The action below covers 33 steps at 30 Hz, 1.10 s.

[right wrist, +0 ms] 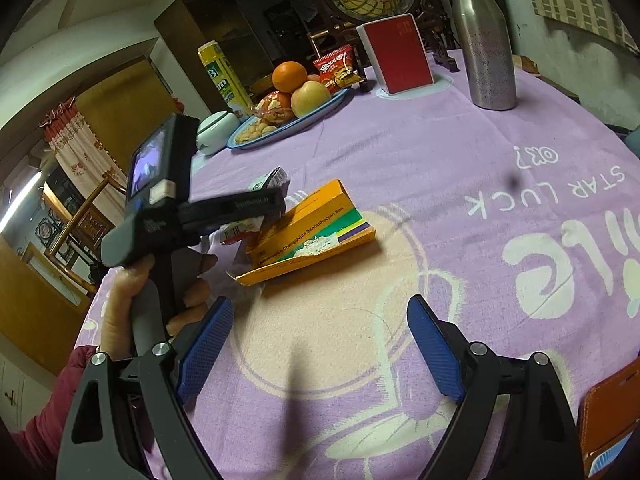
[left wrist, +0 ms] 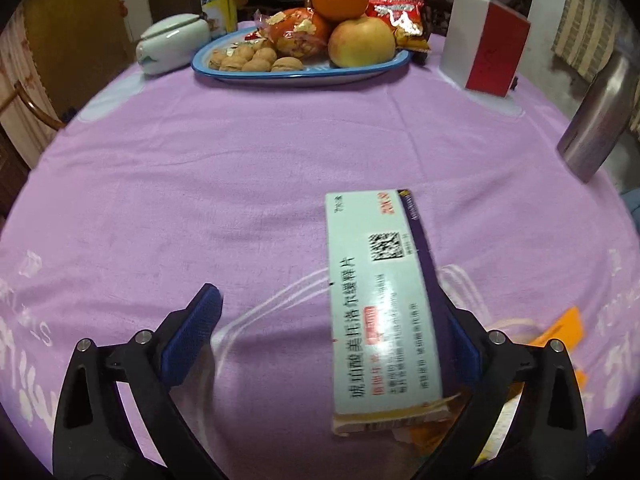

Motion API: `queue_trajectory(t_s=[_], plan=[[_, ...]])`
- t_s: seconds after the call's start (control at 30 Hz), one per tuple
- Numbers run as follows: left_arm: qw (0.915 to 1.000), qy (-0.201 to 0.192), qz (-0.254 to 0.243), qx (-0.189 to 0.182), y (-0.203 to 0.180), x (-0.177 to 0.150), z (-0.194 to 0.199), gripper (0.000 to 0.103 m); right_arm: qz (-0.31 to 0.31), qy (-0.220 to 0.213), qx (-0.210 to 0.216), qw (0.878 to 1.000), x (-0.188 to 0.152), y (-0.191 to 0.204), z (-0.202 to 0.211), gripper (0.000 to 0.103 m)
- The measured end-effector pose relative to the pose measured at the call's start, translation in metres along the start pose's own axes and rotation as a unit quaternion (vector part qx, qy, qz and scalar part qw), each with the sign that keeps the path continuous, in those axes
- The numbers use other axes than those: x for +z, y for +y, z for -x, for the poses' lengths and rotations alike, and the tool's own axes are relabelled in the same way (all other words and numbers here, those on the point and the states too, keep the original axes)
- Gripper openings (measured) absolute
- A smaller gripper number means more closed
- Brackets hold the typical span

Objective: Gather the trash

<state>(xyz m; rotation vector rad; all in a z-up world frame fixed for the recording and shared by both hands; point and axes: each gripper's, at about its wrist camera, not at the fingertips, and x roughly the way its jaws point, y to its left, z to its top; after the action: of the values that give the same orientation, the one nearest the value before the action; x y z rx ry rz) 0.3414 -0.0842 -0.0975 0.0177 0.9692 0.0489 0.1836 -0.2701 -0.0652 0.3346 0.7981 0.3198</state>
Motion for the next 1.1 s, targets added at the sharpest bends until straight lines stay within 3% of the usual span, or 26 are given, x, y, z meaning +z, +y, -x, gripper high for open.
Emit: queue_trajectory(t_s=[0.7,0.8,0.9,1.1], plan=[[0.9997,0.001,-0.022,-0.005,0.009,0.001,-0.002,0.098,-0.044,0.020,-0.009,0.999,0.002,-0.017,-0.010,0.089],[0.9999,0.010,0.003,-0.004,0.036,0.005,-0.003,0.098,-0.052,0.016,-0.013,0.998,0.003,-0.021,-0.009,0.089],[0.9986,0.012,0.040,0.033,0.074,0.005,-0.002,0.098,-0.055,0.013,-0.016,0.998,0.004,-0.022,-0.008,0.089],[0.9934,0.004,0.106,0.043,0.141,-0.013,0.011,0.097,-0.042,0.005,-0.010,0.999,0.004,-0.018,-0.005,0.089]])
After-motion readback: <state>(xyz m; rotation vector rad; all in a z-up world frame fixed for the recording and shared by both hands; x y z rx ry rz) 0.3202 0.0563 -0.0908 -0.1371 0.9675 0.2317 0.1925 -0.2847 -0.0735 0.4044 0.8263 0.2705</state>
